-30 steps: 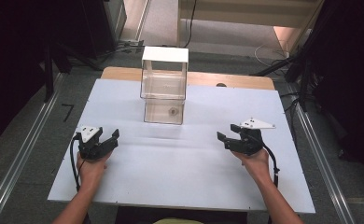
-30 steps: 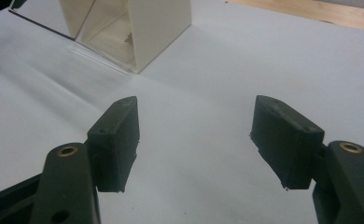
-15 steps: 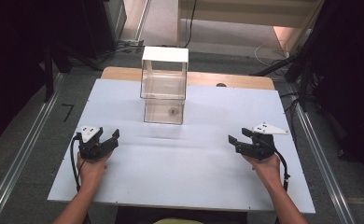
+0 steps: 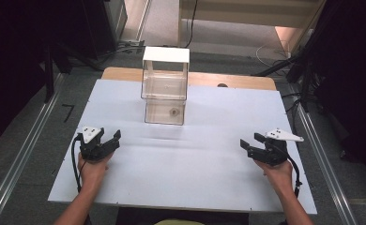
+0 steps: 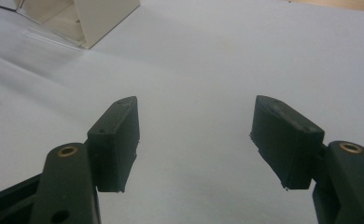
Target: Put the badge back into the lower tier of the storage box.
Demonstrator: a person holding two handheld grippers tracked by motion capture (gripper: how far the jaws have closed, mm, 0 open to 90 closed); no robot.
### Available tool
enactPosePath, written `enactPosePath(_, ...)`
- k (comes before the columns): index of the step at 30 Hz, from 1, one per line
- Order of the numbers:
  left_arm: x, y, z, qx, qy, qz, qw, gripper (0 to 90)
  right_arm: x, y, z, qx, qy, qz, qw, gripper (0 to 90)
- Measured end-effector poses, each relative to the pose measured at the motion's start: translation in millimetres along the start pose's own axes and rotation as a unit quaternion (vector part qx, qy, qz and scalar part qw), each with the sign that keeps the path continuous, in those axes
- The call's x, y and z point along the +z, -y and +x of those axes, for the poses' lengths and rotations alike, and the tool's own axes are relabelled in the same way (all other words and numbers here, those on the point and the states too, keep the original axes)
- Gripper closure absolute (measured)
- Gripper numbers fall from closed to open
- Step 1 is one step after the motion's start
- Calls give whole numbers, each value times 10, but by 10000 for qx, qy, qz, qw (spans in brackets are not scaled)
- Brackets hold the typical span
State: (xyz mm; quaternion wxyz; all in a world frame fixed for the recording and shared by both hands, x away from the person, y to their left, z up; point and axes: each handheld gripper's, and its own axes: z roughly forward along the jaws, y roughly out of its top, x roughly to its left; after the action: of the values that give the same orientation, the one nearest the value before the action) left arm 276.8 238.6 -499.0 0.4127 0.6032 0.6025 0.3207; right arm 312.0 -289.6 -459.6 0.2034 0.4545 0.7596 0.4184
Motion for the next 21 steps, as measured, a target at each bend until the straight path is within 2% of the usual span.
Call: enactPosePath(21,2,5,-7,1,12,8,10000,346,-124,105,-143,104,238,3,9997,306)
